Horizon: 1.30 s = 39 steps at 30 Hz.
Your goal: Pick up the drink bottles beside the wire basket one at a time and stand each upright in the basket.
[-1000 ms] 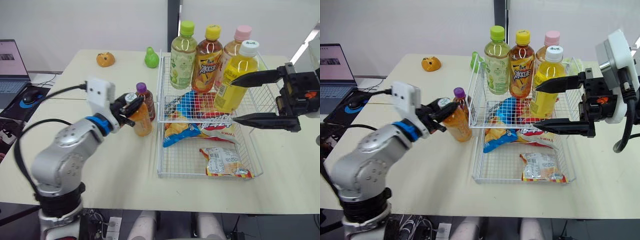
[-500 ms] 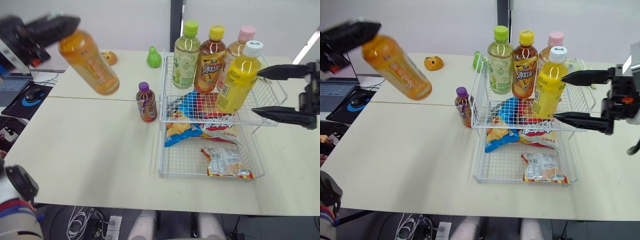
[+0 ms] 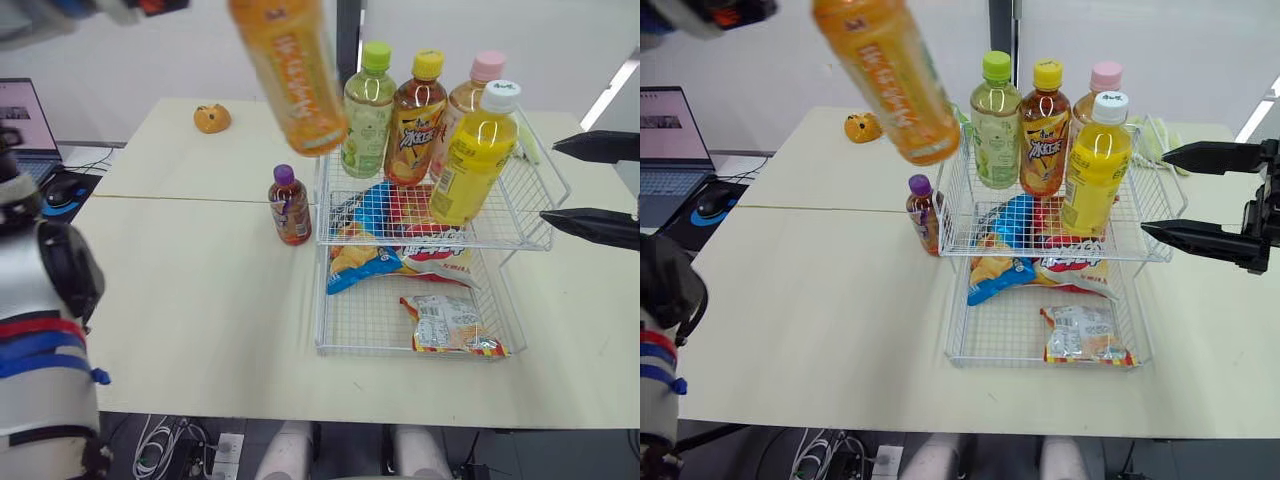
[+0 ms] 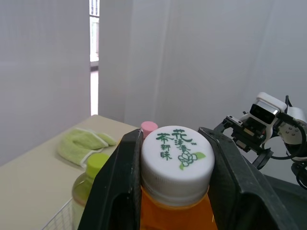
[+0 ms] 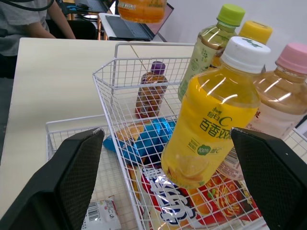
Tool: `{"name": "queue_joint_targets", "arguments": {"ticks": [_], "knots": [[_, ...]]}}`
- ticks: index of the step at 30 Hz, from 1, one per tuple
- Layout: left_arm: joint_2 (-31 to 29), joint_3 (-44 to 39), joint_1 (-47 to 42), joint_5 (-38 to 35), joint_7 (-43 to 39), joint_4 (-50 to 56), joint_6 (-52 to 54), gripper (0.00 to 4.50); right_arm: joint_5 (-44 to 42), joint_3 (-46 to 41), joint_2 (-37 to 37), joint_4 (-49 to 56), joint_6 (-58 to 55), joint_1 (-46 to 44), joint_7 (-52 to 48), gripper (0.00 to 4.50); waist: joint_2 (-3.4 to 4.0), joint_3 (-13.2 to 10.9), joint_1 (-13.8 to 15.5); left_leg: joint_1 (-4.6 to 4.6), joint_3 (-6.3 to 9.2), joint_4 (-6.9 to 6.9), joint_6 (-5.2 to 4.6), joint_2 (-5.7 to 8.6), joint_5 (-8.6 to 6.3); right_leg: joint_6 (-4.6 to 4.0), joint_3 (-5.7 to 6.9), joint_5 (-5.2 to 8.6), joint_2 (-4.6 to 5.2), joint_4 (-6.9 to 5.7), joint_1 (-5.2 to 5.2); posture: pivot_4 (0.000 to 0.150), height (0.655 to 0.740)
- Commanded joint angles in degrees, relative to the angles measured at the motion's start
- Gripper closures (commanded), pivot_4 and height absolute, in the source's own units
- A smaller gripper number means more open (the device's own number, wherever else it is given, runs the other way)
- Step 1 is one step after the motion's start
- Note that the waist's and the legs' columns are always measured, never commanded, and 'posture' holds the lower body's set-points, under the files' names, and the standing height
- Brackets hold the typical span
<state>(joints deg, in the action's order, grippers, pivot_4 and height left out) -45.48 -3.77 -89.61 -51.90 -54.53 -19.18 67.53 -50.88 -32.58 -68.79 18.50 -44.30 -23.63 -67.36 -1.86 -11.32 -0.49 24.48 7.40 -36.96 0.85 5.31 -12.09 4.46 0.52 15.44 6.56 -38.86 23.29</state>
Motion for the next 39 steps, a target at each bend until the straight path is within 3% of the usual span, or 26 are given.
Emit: {"name": "queue_joint_targets", "arguments": {"ticks": [1,8,15,20,33,34,39], "knots": [[4.1,2.4,-5.3,4.9,-2.7,-3.4,-5.9,3.12,-1.6,-4.0,-0.4,2.4,-0.9,0.9,1.3,0.0,0.0,0.0,-0.2,0.0,-0.01,0.0,0.0,0.0,0.0,0.0,0.0,0.0,0.0,0.0,0.01,0.15,0.74],[14.6,6.4,-2.5,12.0,-5.2,-3.4,-13.8,3.12,-2.9,-6.1,0.1,4.4,-1.5,2.8,3.5,0.0,0.0,0.0,-0.6,0.02,-0.05,0.01,0.0,0.02,0.0,0.02,-0.04,0.01,0.06,0.04,0.01,0.15,0.74],[19.8,10.0,1.3,18.9,-8.2,-5.3,-21.8,3.12,-4.1,-6.9,0.0,5.4,-1.6,3.4,4.7,0.0,0.01,0.0,-1.1,0.01,-0.05,0.0,-0.01,0.03,0.0,0.01,-0.03,0.01,0.05,0.01,0.02,0.15,0.74],[18.9,8.6,5.8,18.2,-7.9,2.4,-19.2,3.12,-4.6,-7.3,-0.2,5.6,-1.5,3.8,5.0,0.0,0.01,0.0,-1.3,0.01,-0.05,0.0,-0.01,0.02,0.0,0.02,-0.05,0.01,0.05,0.01,0.02,0.15,0.74],[20.5,8.6,7.9,19.9,-9.5,0.7,-19.7,3.12,-5.2,-8.4,-0.7,6.0,-1.8,4.7,5.5,0.0,0.01,0.0,-1.1,0.02,-0.02,-0.03,-0.02,0.05,0.0,0.02,0.0,0.0,0.06,0.0,0.0,0.15,0.74],[20.5,8.7,7.9,20.0,-9.6,0.6,-19.6,2.41,-5.2,-8.4,-0.7,6.1,-1.8,4.7,5.6,0.0,0.01,0.0,-1.2,0.02,-0.02,-0.03,-0.02,0.05,0.0,0.02,0.0,0.0,0.06,0.0,0.0,0.15,0.74],[21.1,8.4,7.6,20.3,-10.1,-0.2,-20.6,0.95,-5.2,-8.4,-0.7,6.2,-2.0,4.6,5.8,0.0,0.01,0.0,-1.2,0.01,-0.02,-0.03,-0.02,0.04,0.0,0.02,0.01,0.0,0.06,-0.01,-0.01,0.15,0.74]]}}
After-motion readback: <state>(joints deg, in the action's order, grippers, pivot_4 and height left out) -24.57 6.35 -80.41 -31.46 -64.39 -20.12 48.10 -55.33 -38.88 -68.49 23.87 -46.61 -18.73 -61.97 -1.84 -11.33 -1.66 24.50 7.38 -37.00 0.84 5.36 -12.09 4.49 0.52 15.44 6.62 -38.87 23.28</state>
